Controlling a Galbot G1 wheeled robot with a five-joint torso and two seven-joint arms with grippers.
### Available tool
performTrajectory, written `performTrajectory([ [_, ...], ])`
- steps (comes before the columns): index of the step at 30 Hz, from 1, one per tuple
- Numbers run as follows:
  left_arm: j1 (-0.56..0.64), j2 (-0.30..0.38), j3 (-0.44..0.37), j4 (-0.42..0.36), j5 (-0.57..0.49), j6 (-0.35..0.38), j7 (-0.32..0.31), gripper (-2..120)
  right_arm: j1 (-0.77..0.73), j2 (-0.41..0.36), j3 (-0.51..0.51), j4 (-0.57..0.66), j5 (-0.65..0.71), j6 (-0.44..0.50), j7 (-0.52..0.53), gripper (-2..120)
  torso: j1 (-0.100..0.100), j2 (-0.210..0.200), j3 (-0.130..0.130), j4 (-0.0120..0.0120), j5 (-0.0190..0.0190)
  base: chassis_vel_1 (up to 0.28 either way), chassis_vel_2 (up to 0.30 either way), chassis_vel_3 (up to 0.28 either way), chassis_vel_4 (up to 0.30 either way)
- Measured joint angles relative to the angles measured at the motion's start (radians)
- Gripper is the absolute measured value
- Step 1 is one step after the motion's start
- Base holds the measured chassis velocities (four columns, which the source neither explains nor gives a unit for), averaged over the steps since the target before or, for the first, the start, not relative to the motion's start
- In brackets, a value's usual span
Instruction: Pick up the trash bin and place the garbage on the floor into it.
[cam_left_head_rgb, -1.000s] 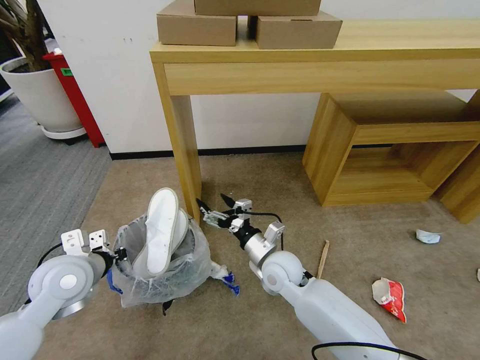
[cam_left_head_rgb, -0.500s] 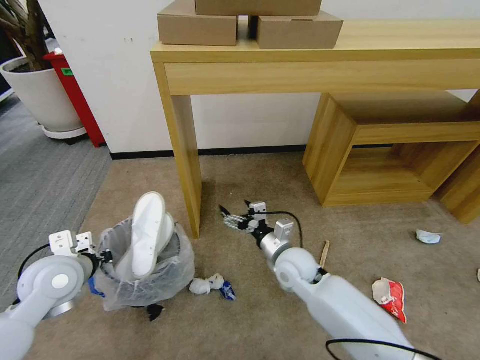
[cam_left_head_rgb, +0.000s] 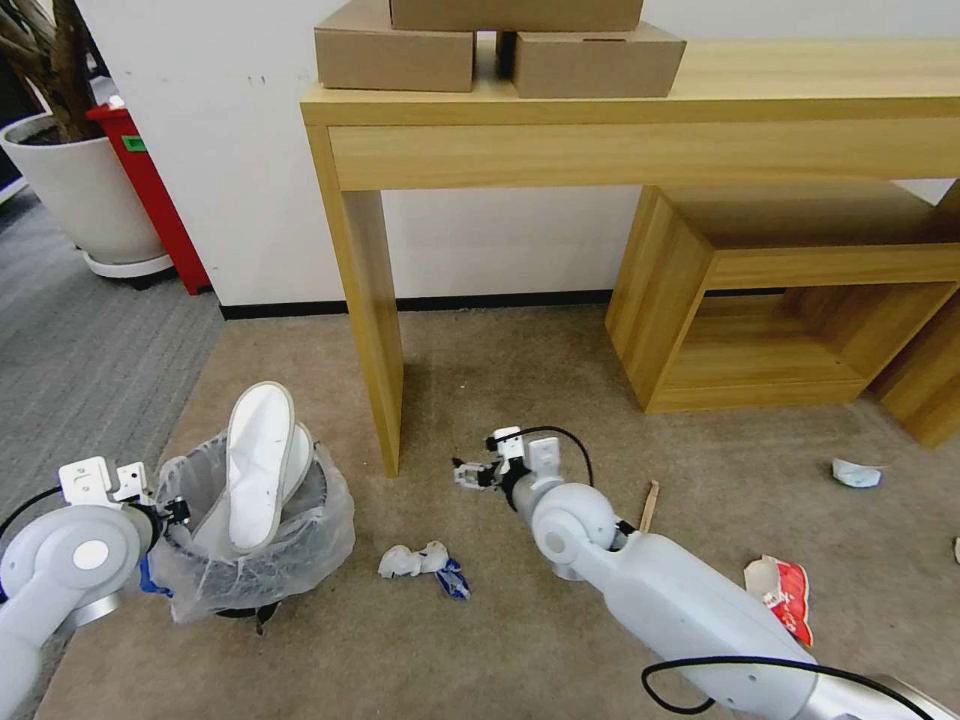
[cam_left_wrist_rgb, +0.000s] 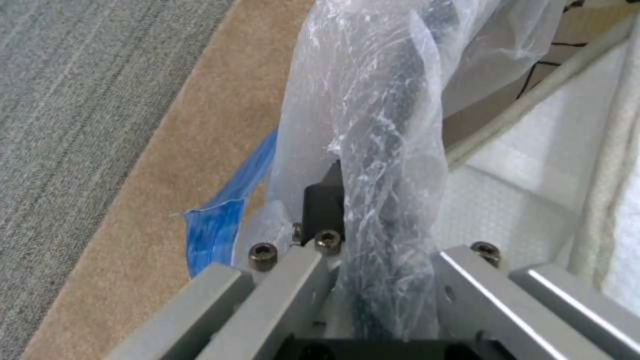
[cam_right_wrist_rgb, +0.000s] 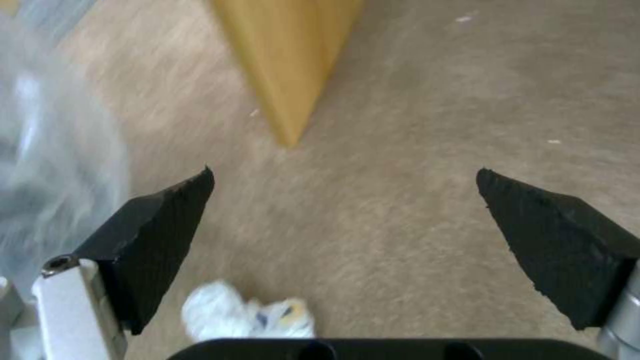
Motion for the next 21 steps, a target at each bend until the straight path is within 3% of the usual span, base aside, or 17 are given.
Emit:
performTrajectory([
  [4,-0.001,-0.005,-0.007,0.003,-0.013,-0.001,-0.012,0,0.025,0.006,-0.037,-0.012,0.005,-0.009,-0.022,100,0.0,0.0,0.0,0.0,0.0,0.0,0.0,0.0,0.0],
  [9,-0.008,-0.008,-0.028,0.015,-0.039,-0.013,-0.039,0,0.108,0.016,-0.236,-0.104,-0.116,0.007,-0.1,100,0.0,0.0,0.0,-0.0003,0.0,0.0,0.0,0.0,0.0],
  [10,-0.008,-0.008,-0.028,0.015,-0.039,-0.013,-0.039,0,0.108,0.016,-0.236,-0.104,-0.116,0.007,-0.1,100,0.0,0.0,0.0,-0.0003,0.0,0.0,0.0,0.0,0.0],
  [13,0.005,-0.013,-0.051,0.018,-0.041,-0.014,-0.041,0,0.138,0.068,-0.345,-0.175,-0.16,0.029,-0.123,100,0.0,0.0,0.0,0.0,0.0,0.0,0.0,0.0,0.0],
  [21,0.03,-0.044,-0.073,0.019,-0.031,-0.021,-0.039,0,0.195,0.169,-0.438,-0.324,-0.218,0.086,-0.204,100,0.0,0.0,0.0,0.0,0.0,0.0,0.0,0.0,0.0],
])
